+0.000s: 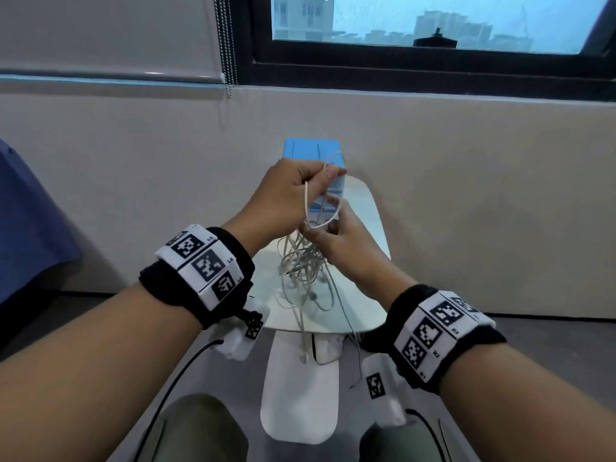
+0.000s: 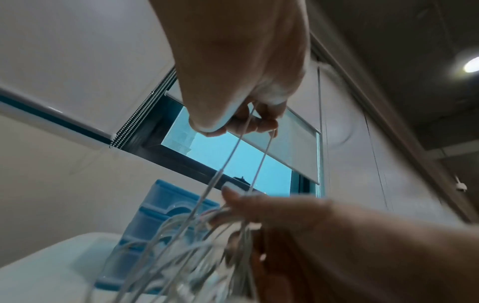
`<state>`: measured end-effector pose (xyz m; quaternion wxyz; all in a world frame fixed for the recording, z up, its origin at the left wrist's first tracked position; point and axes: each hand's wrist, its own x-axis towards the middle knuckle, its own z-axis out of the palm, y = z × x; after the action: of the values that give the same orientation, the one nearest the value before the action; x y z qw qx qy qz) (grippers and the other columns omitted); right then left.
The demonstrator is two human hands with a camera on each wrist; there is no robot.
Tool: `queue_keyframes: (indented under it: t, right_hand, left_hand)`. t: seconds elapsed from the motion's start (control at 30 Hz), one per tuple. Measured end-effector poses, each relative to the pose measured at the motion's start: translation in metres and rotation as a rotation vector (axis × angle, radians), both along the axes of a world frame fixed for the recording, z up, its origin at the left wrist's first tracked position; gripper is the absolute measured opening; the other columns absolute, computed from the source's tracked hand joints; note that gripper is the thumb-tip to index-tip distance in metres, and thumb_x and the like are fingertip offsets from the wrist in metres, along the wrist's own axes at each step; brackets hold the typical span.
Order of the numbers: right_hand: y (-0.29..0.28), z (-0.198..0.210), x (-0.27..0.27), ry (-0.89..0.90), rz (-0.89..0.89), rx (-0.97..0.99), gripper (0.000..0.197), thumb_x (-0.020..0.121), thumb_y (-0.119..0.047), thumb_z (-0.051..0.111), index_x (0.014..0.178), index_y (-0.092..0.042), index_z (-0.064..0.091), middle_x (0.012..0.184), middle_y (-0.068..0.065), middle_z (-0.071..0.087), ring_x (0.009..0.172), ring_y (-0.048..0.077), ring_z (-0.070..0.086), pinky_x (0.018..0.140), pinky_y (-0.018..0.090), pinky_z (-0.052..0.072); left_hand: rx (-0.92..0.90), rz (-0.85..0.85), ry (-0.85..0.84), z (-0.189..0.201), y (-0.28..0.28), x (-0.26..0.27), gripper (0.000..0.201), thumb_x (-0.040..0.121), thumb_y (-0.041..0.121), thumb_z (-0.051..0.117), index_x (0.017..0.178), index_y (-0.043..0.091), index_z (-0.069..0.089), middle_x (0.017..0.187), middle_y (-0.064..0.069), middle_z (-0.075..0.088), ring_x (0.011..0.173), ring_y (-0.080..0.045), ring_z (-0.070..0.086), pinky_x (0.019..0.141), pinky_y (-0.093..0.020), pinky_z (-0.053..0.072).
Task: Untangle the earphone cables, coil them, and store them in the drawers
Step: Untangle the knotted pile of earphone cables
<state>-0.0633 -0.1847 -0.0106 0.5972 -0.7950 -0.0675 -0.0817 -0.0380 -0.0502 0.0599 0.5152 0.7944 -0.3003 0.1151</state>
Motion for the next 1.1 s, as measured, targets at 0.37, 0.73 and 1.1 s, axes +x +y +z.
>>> queue_keyframes:
  t: [0.37,0.73,1.1]
  right_hand:
    - [-0.003,0.047,0.003,-0.246,-0.23,-0.361,0.043,0.106,-0.027,0.05,0.067,-0.014,0.062,0.054,-0.007,0.055,0.052,0.004,0.046,0.056,0.029,0.041]
    - [0.0,0.136,-0.016,-0.764,-0.32,-0.185,0.033,0.11,-0.028,0.042,0.104,-0.01,0.07,0.091,-0.004,0.072,0.086,0.007,0.07,0.075,0.028,0.058]
    - [-0.045,0.131,-0.017,-0.697,-0.665,-0.595,0.032,0.106,-0.043,0.039,0.108,-0.03,0.069,0.163,-0.006,0.033,0.155,0.025,0.015,0.104,0.042,0.012]
  left_hand:
    - [-0.33,-0.162,0.151,-0.013,0.01,0.002,0.04,0.094,0.005,0.067,0.131,0.02,0.059,0.088,0.002,0.058,0.07,-0.002,0.058,0.066,-0.015,0.047]
    - [0.27,-0.239,0.208,-0.091,0.002,0.006,0.019,0.098,0.019,0.068,0.085,0.01,0.078,0.086,-0.001,0.077,0.079,-0.011,0.07,0.074,-0.023,0.052]
    - [0.386,-0.107,0.163,-0.093,0.014,0.014,0.026,0.102,0.025,0.058,0.091,0.014,0.08,0.08,0.009,0.072,0.067,0.004,0.059,0.069,-0.02,0.045]
